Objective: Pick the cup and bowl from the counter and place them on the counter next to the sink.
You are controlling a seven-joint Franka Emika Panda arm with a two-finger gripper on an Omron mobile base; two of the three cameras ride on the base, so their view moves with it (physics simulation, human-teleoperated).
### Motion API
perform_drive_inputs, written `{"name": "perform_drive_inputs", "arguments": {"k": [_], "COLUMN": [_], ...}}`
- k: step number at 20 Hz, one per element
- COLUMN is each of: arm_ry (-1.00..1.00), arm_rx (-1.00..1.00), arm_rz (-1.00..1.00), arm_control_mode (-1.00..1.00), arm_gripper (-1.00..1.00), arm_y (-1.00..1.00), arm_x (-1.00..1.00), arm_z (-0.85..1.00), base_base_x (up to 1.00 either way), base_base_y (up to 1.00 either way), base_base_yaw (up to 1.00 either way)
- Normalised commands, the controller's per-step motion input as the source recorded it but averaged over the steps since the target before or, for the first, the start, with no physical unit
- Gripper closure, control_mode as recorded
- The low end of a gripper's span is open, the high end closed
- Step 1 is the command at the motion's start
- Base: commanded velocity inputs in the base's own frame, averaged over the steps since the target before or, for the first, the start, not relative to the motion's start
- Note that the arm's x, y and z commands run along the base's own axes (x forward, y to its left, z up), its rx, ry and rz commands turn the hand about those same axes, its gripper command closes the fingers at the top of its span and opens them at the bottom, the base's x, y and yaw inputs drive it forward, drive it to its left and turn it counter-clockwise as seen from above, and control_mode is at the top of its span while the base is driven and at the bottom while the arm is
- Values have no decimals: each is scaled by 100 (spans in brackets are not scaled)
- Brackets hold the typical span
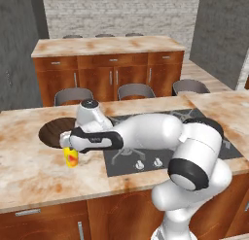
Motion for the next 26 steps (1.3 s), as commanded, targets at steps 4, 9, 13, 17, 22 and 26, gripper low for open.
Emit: {"name": "perform_drive_inputs", "arguments": {"k": [4,9,13,17,22,26], "arm_ry": [0,3,5,1,0,0], "arm_rx": [0,0,0,0,0,0], "arm_rz": [-3,-4,-3,0,0,0], "arm_control_mode": [-100,-100,-100,-100,-100,-100], "arm_gripper": [-100,-100,-100,-100,-100,-100], "arm_y": [0,0,0,0,2,0], "arm_x": [39,49,21,0,0,1], "arm_z": [0,0,-5,-12,-20,-44], "base_base_x": [0,0,0,0,0,0], "base_base_y": [0,0,0,0,0,0], "base_base_yaw": [0,0,0,0,0,0]}}
